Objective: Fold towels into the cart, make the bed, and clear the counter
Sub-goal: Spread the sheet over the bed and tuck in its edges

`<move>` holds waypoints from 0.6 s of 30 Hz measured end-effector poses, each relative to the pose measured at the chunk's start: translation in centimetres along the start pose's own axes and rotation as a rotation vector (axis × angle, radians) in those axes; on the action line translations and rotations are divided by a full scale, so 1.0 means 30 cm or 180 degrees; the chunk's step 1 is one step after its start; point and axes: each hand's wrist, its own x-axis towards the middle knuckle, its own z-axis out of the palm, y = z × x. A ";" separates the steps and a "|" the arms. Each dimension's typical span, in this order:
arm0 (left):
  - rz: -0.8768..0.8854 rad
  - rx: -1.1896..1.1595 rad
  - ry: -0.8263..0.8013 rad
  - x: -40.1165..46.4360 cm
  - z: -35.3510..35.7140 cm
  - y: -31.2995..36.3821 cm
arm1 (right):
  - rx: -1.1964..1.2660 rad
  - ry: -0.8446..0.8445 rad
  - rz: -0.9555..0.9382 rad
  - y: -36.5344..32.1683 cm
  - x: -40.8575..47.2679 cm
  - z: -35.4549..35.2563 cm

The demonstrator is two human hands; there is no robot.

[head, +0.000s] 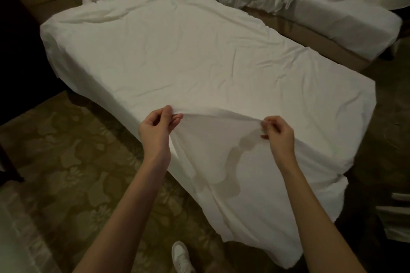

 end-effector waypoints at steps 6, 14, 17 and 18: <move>0.0470 0.0381 0.0188 0.227 -0.117 0.117 | -0.0195 -0.0202 -0.0638 -0.235 0.189 0.259; 0.0737 0.0943 0.0601 0.538 -0.224 0.149 | -0.0578 -0.0388 -0.0927 -0.377 0.407 0.614; 0.0695 0.1024 0.0777 0.681 -0.223 0.165 | -0.0608 -0.0361 -0.1058 -0.427 0.504 0.732; 0.0696 0.1018 0.0784 0.731 -0.216 0.178 | -0.0581 -0.0361 -0.1098 -0.451 0.543 0.775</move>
